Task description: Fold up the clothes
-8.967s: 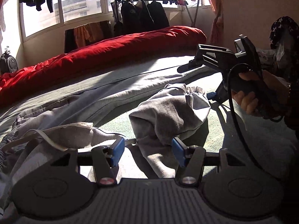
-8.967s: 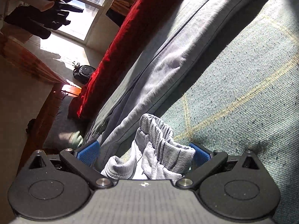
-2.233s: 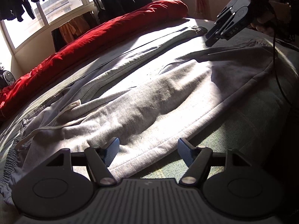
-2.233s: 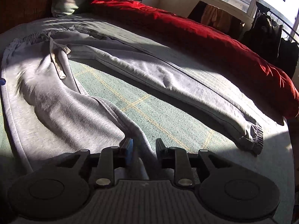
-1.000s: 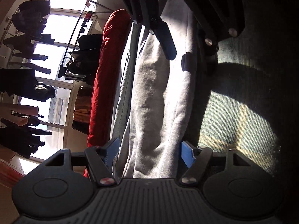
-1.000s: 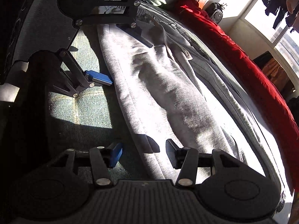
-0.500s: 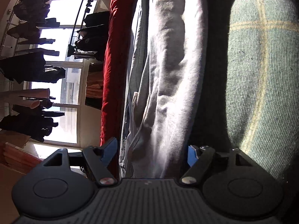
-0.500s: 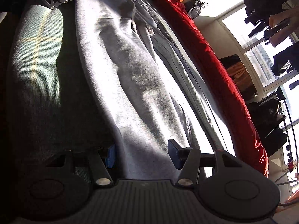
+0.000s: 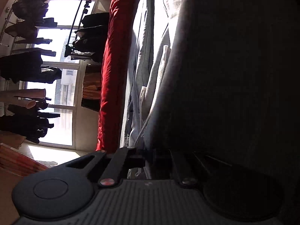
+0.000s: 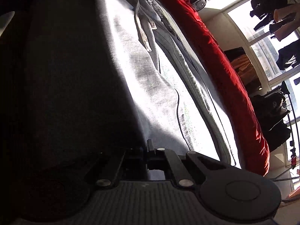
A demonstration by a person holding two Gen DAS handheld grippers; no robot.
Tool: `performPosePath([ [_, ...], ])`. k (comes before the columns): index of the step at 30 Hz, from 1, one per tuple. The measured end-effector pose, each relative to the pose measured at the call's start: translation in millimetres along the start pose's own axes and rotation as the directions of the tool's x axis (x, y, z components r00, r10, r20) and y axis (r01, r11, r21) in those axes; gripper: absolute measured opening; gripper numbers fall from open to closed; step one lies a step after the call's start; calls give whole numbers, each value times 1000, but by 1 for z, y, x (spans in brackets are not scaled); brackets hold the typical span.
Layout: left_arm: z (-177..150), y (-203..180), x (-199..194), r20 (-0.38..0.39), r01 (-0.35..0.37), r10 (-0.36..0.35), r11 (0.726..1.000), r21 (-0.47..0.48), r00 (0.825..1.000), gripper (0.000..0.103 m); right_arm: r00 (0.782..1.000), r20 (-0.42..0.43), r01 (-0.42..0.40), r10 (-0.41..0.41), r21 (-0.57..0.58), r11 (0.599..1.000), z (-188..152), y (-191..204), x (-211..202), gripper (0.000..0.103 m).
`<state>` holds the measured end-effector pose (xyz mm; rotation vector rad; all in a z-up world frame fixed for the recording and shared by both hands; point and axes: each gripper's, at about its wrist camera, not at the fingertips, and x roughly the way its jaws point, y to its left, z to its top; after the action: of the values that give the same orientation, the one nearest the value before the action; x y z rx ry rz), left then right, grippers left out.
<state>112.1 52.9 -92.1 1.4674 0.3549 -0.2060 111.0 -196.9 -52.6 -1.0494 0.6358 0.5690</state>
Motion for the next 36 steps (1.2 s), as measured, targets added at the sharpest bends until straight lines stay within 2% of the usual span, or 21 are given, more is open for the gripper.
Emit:
performPosePath([
  [4,-7,-3,-14,13,55,-55,998,21,998,6,988,-25,-151,152,40,988,-2,-7,-14,3],
  [7,-8,-19,-10,1,101,-101,994,29,995,6,974,-43,-220,224,76,972,-5,4,-6,3],
  [11,-5,-37,-8,2,141,-141,989,50,990,14,961,-89,-255,262,86,963,-8,16,15,5],
  [15,-8,-34,-21,8,151,-151,988,20,989,16,957,-58,-277,285,123,953,-7,8,6,12],
  [18,-17,-14,-38,12,187,-187,975,-117,982,22,951,-20,-302,309,152,941,-7,1,-5,20],
  [20,-30,6,-45,24,233,-235,936,-263,972,32,945,18,-325,327,177,929,-6,-4,-16,25],
  [21,-40,18,-45,35,261,-267,895,-360,963,33,940,44,-340,338,197,920,-6,-7,-22,31],
  [22,-52,31,-43,46,282,-295,840,-464,954,33,934,72,-356,349,224,907,-5,-11,-27,37],
  [23,-68,46,-38,51,286,-318,758,-586,947,33,928,100,-372,359,252,893,-5,-15,-31,39],
  [24,-84,60,-33,60,283,-339,661,-695,939,33,922,126,-386,365,280,879,-4,-19,-34,41],
  [25,-101,74,-27,69,267,-355,547,-793,932,34,917,150,-397,368,308,864,-4,-23,-37,41],
  [27,-143,98,-9,75,185,-369,273,-944,926,40,910,191,-413,367,358,837,-2,-31,-40,42],
  [28,-164,102,-1,77,138,-375,137,-981,924,51,909,211,-415,359,382,826,0,-34,-40,43],
  [29,-183,100,7,80,95,-382,21,-995,921,56,912,228,-408,343,403,819,1,-38,-40,44],
  [30,-202,98,15,83,51,-387,-94,-994,918,56,914,238,-401,328,419,814,3,-40,-40,48],
  [31,-220,95,24,86,7,-396,-198,-980,914,57,916,251,-396,313,436,809,5,-41,-40,49],
  [32,-233,89,32,84,-31,-409,-267,-963,908,59,916,266,-393,299,454,800,6,-43,-39,49],
  [33,-243,84,39,76,-63,-417,-309,-949,906,59,916,278,-393,289,472,789,7,-44,-39,51],
  [34,-251,78,45,65,-92,-422,-341,-936,904,59,914,294,-394,279,491,777,8,-45,-38,52],
  [36,-260,66,54,30,-136,-420,-360,-923,907,59,911,320,-399,260,529,749,7,-48,-37,54],
])
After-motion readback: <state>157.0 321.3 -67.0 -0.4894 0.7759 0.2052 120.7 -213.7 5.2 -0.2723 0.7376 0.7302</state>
